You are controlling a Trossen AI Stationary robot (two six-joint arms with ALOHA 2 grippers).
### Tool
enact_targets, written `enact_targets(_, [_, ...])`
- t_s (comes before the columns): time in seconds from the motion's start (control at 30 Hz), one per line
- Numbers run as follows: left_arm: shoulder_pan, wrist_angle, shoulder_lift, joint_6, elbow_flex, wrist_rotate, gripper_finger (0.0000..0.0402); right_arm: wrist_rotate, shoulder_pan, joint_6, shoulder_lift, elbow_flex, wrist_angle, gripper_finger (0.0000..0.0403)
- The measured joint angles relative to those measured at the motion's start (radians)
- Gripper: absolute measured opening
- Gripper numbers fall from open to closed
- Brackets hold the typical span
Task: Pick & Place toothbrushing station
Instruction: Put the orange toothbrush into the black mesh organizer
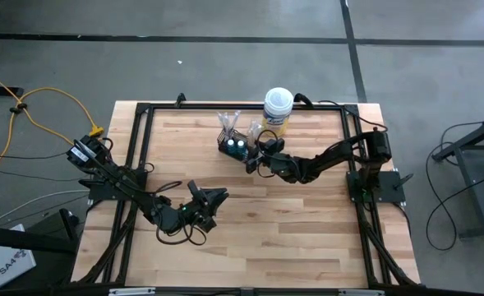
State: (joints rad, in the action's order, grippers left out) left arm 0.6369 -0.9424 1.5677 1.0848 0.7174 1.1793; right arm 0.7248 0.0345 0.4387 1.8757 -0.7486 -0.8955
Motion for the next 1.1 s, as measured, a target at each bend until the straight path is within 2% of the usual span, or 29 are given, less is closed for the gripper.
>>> enact_targets(0.47, [0.0, 0.0, 0.0, 0.0, 0.0, 0.002, 0.0103, 0.008, -0.004, -0.077, -0.002, 0.0, -0.09, 0.0167])
enact_targets(0.7, [0.0, 0.0, 0.0, 0.0, 0.0, 0.004, 0.0103, 0.061, -0.004, -0.081, -0.002, 0.0, -0.094, 0.0167])
enact_targets(0.93, [0.0, 0.0, 0.0, 0.0, 0.0, 0.004, 0.0103, 0.062, -0.004, -0.137, -0.002, 0.0, -0.181, 0.0167])
enact_targets(1.1, [0.0, 0.0, 0.0, 0.0, 0.0, 0.004, 0.0103, 0.062, -0.004, -0.148, -0.003, 0.0, -0.186, 0.0144])
